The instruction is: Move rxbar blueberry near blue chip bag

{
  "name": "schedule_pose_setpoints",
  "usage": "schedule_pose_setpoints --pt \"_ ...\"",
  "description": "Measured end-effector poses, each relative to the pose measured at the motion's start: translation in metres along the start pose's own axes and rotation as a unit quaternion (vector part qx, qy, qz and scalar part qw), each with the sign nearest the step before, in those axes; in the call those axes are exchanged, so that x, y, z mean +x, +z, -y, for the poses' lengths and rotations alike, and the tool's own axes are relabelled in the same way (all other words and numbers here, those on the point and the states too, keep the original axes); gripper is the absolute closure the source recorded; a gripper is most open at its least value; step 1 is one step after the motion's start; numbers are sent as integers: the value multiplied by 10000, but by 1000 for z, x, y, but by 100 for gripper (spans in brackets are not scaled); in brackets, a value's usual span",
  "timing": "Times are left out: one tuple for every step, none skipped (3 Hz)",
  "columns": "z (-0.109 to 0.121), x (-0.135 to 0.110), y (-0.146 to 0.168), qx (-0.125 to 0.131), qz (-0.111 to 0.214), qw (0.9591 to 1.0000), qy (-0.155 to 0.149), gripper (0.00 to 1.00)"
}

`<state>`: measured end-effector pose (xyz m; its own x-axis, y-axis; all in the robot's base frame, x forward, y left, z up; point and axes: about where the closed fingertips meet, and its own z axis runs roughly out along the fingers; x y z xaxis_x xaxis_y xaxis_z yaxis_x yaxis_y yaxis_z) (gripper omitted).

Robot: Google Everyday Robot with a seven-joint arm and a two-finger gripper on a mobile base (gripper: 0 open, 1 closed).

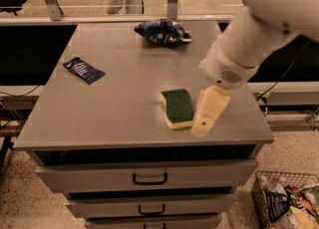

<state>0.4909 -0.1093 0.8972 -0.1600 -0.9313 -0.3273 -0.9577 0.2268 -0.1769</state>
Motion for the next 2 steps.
schedule_pose_setpoints --pt "5 -53 46 -152 452 9988 -89 0" --pt "26 -126 58 -36 1179 9929 -133 0"
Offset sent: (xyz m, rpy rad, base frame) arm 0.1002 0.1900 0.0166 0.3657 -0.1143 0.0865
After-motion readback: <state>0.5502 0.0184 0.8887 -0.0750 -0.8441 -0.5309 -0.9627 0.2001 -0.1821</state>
